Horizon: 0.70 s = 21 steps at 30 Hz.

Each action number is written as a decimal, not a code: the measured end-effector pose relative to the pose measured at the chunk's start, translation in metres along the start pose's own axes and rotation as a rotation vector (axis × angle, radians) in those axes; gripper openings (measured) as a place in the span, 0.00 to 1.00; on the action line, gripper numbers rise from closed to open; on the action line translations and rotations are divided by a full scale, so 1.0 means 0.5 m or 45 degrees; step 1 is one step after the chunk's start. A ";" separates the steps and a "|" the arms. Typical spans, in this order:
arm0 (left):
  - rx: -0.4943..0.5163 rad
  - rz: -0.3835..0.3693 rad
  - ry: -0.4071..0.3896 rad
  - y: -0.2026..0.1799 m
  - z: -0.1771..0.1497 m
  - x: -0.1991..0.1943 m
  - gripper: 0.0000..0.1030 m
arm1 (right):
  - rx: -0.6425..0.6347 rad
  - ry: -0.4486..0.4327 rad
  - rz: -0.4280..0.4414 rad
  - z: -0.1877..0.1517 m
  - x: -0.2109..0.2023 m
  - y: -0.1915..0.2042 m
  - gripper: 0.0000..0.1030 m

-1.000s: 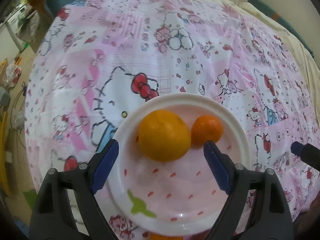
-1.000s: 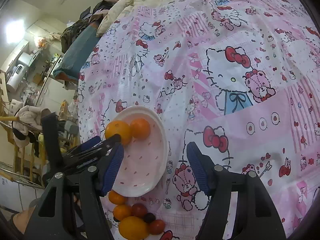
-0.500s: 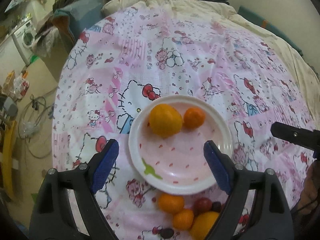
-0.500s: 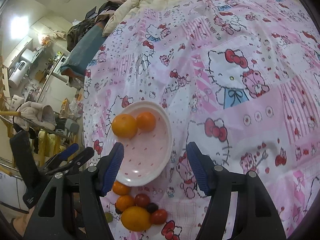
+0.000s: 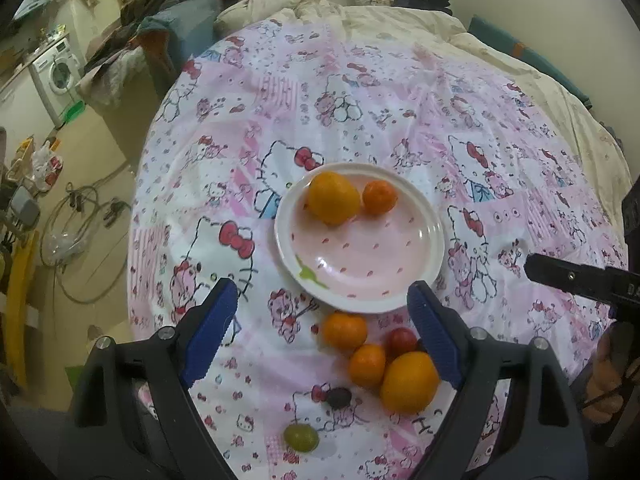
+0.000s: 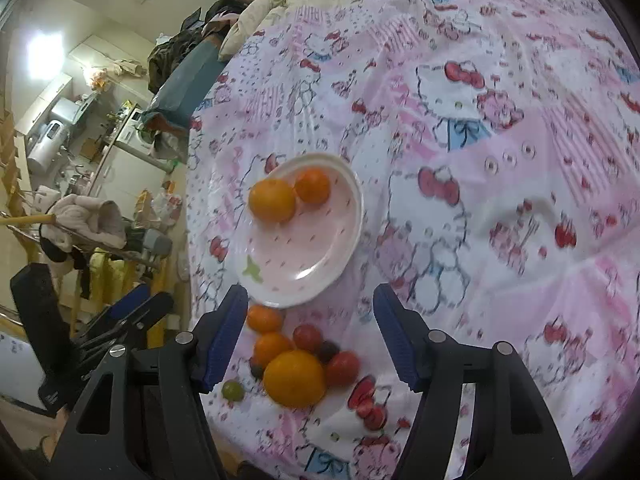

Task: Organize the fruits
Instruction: 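Withdraw both open tools from the plate back toward the fruit pile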

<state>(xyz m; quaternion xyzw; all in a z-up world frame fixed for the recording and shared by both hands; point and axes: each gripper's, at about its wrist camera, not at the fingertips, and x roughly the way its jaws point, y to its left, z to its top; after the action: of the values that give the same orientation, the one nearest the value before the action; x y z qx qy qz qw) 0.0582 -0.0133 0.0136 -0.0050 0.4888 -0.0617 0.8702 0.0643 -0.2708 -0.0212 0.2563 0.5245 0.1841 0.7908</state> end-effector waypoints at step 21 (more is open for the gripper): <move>-0.111 -0.108 0.255 0.012 -0.049 0.082 0.82 | 0.036 0.068 -0.114 -0.033 0.059 -0.014 0.66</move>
<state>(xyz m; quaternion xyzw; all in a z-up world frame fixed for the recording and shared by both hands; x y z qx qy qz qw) 0.0589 -0.0105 -0.0346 -0.0576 0.5749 -0.0774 0.8125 0.0603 -0.2564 -0.0521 0.2385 0.5591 0.1478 0.7802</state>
